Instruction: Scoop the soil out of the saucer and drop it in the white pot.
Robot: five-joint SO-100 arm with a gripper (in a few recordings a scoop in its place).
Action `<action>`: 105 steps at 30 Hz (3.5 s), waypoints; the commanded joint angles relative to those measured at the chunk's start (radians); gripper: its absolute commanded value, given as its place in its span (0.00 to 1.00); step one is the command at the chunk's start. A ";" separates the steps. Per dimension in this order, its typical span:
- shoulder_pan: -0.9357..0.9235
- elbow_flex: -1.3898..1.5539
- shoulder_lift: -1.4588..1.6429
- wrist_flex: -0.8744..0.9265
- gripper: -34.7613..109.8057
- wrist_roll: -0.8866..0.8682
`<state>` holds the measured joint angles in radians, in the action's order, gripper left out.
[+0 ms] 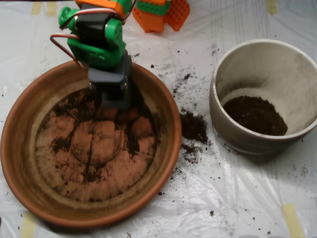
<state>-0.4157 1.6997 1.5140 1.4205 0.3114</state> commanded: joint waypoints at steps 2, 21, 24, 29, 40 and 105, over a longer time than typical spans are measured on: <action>0.044 -0.186 0.156 0.095 0.24 -0.037; 0.488 -0.831 0.086 0.301 0.24 -0.158; 0.578 -0.917 0.014 0.288 0.24 -0.146; 0.701 -1.129 -0.158 0.307 0.24 -0.110; 0.836 -1.293 -0.259 0.383 0.24 -0.103; 0.617 1.365 1.833 -0.482 0.28 -0.201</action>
<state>0.1856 3.0726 3.2704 0.9695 0.1289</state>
